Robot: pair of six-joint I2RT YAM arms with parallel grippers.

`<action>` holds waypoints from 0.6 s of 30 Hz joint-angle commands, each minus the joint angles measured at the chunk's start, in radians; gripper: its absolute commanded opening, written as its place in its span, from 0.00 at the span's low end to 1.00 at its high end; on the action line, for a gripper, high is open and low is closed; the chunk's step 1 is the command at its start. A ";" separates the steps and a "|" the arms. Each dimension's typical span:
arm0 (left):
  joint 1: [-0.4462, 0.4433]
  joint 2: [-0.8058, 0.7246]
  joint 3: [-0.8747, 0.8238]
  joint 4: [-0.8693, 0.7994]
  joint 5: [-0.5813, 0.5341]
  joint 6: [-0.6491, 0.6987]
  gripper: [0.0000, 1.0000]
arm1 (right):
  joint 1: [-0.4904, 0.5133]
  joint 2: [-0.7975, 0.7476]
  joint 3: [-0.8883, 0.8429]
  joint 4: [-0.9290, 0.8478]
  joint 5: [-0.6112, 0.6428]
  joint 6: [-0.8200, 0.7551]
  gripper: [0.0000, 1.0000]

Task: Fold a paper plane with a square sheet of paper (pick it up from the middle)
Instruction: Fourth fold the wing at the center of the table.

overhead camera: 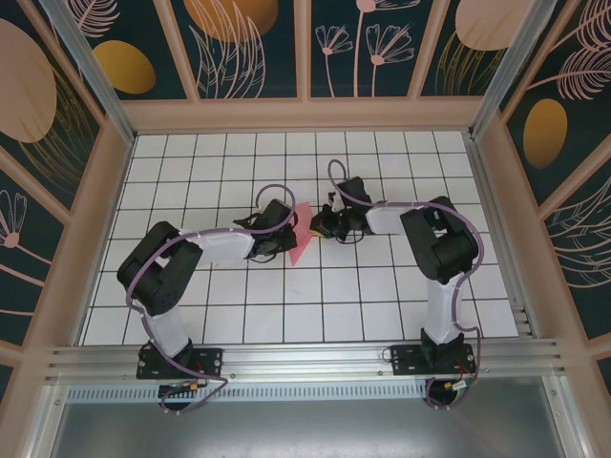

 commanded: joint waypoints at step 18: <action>0.006 -0.381 -0.314 0.461 0.159 0.419 0.62 | 0.153 -0.297 -0.086 -0.188 0.470 0.408 0.00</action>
